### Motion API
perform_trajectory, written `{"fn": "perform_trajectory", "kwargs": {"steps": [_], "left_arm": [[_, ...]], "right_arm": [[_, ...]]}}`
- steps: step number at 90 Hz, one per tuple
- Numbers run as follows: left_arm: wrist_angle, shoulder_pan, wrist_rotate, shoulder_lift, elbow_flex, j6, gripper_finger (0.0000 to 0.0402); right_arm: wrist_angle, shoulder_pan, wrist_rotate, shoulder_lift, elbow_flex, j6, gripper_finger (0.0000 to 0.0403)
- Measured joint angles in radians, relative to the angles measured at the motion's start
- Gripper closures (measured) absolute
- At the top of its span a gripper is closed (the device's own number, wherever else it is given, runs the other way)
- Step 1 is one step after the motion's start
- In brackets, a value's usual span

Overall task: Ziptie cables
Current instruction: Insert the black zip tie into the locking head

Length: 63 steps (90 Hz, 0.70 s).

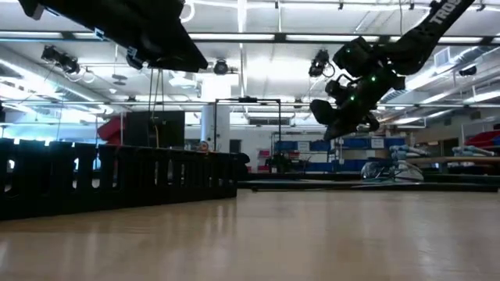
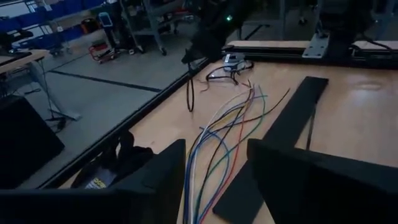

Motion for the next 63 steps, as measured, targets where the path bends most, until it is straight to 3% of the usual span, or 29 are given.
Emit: {"fn": "perform_trajectory", "kwargs": {"steps": [63], "left_arm": [[-0.001,0.0,0.0,0.0,0.0,0.002,0.0234]], "right_arm": [[0.028,0.0,-0.05,0.0,0.0,0.013,0.0318]]}}
